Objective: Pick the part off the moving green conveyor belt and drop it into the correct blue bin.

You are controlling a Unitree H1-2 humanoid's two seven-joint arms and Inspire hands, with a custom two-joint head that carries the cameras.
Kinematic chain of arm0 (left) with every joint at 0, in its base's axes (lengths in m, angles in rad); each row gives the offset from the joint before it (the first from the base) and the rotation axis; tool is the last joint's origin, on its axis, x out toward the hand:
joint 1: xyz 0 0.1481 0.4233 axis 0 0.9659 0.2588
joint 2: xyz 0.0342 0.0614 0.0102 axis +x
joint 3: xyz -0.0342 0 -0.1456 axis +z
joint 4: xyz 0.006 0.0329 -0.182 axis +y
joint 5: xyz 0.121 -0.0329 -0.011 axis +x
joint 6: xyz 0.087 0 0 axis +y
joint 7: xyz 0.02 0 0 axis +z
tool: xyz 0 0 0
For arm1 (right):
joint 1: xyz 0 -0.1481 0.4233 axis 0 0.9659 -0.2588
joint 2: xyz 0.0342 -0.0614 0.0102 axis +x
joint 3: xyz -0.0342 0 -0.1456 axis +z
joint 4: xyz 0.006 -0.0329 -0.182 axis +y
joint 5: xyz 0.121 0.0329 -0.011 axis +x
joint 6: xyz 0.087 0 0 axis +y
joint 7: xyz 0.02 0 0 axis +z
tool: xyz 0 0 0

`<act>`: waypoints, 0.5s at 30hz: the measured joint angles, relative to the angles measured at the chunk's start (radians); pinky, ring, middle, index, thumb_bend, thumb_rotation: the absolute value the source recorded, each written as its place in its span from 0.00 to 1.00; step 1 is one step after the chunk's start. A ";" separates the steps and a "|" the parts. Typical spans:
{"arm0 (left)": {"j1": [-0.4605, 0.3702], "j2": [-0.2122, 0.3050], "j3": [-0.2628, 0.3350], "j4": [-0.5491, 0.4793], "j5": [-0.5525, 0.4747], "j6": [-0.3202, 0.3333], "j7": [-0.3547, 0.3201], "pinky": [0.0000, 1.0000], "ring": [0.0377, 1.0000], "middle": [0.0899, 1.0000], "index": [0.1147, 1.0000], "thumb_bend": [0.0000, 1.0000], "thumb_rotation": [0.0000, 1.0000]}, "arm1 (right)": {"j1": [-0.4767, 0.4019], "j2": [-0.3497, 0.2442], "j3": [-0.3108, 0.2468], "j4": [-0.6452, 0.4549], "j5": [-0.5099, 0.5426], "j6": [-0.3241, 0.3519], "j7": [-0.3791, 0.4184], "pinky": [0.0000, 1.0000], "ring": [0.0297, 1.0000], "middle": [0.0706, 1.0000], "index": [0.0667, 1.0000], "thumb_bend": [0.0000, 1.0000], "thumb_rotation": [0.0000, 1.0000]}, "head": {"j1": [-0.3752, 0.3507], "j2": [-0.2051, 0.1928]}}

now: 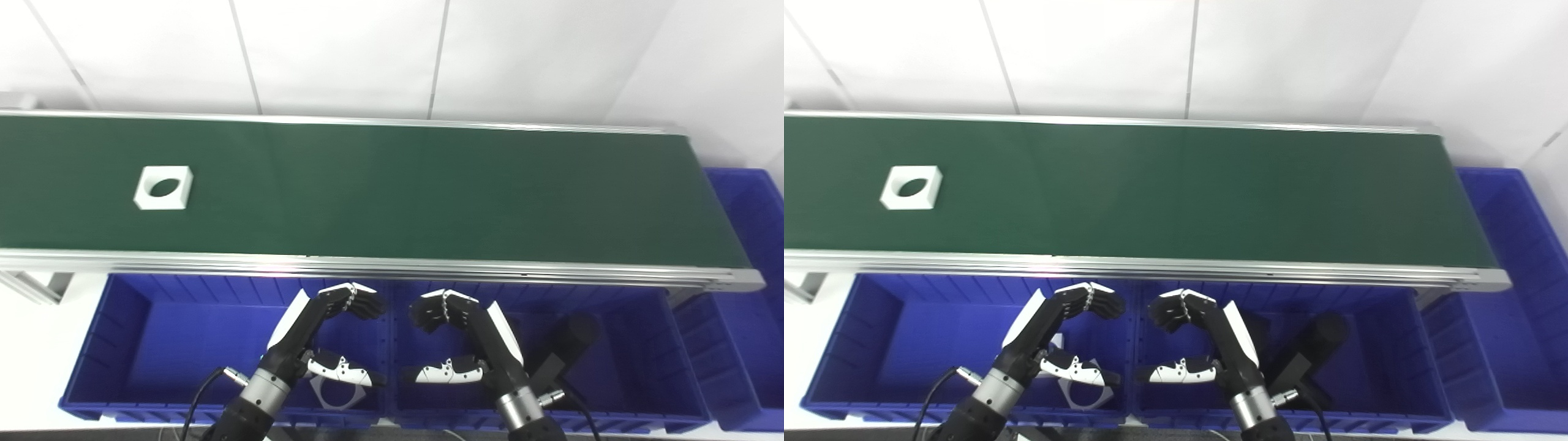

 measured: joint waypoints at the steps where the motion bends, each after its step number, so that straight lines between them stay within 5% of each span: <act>1: -0.001 -0.001 -0.007 0.015 0.004 0.000 0.009 0.59 0.58 0.57 0.57 0.96 0.09 | 0.000 -0.003 0.000 0.012 0.001 -0.006 0.000 0.50 0.56 0.57 0.56 0.82 0.05 | 0.024 -0.046; 3: -0.001 0.000 -0.024 0.044 0.021 -0.001 0.029 0.58 0.58 0.57 0.57 0.96 0.09 | 0.000 -0.012 0.001 0.039 0.005 -0.014 -0.001 0.51 0.56 0.57 0.56 0.82 0.04 | 0.025 -0.046; 4: -0.003 0.001 -0.038 0.061 0.026 -0.003 0.046 0.58 0.58 0.57 0.57 0.96 0.09 | -0.001 -0.016 0.004 0.053 0.009 -0.016 -0.002 0.52 0.56 0.57 0.56 0.81 0.04 | 0.055 -0.114; 8: -0.030 0.003 -0.089 0.148 0.041 -0.006 0.108 0.60 0.60 0.58 0.57 0.95 0.09 | -0.018 -0.037 0.022 0.134 0.018 -0.019 -0.024 0.52 0.56 0.57 0.55 0.83 0.07 | 0.081 -0.188; 15: -0.090 0.019 -0.175 0.243 0.041 -0.007 0.218 0.58 0.60 0.57 0.56 0.98 0.11 | -0.068 -0.060 0.056 0.208 0.044 -0.020 -0.071 0.50 0.54 0.56 0.53 0.85 0.03 | 0.129 -0.250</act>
